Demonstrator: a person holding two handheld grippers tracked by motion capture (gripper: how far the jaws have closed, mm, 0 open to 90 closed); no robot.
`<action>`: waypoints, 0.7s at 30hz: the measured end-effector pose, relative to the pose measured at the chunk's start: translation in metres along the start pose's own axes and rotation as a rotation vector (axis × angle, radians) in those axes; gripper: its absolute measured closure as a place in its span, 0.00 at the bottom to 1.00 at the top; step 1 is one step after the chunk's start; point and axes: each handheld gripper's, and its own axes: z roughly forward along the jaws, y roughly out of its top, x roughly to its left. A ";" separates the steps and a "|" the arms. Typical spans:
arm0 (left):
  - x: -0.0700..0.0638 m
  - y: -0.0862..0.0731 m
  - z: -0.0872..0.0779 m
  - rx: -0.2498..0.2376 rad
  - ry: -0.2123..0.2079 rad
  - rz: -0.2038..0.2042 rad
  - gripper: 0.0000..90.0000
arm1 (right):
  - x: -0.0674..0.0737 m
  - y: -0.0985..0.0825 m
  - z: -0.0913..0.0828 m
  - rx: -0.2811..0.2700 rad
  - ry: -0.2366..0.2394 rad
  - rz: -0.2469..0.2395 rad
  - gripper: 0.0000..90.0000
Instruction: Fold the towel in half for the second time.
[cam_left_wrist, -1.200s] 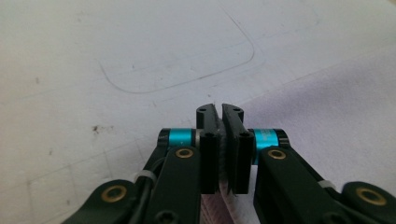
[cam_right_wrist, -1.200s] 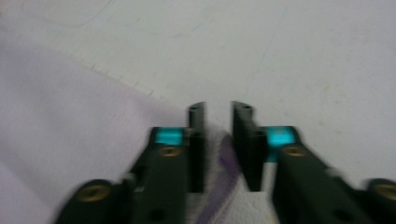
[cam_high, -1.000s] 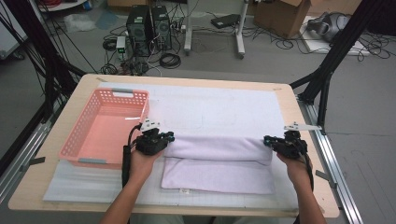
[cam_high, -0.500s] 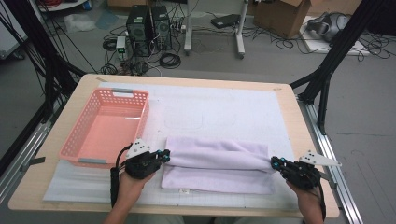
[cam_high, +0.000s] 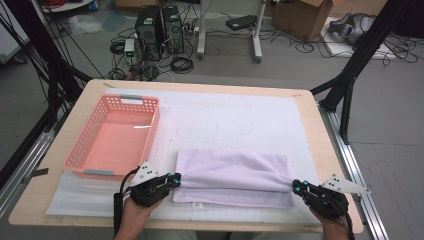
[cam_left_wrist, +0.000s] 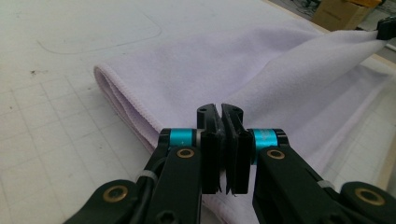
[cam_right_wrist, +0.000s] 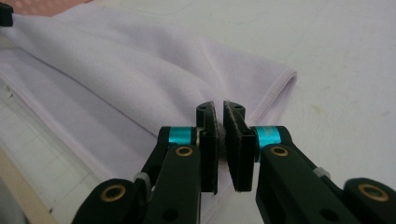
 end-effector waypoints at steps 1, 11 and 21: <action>-0.002 -0.002 -0.005 0.002 -0.017 0.004 0.95 | 0.003 -0.001 -0.002 0.005 -0.004 -0.006 0.93; 0.002 0.010 -0.017 -0.052 -0.026 -0.034 0.57 | 0.008 0.004 -0.022 0.026 -0.056 0.052 0.72; 0.010 0.011 0.022 0.063 0.039 -0.025 0.68 | 0.004 -0.001 0.025 0.127 -0.030 -0.001 0.81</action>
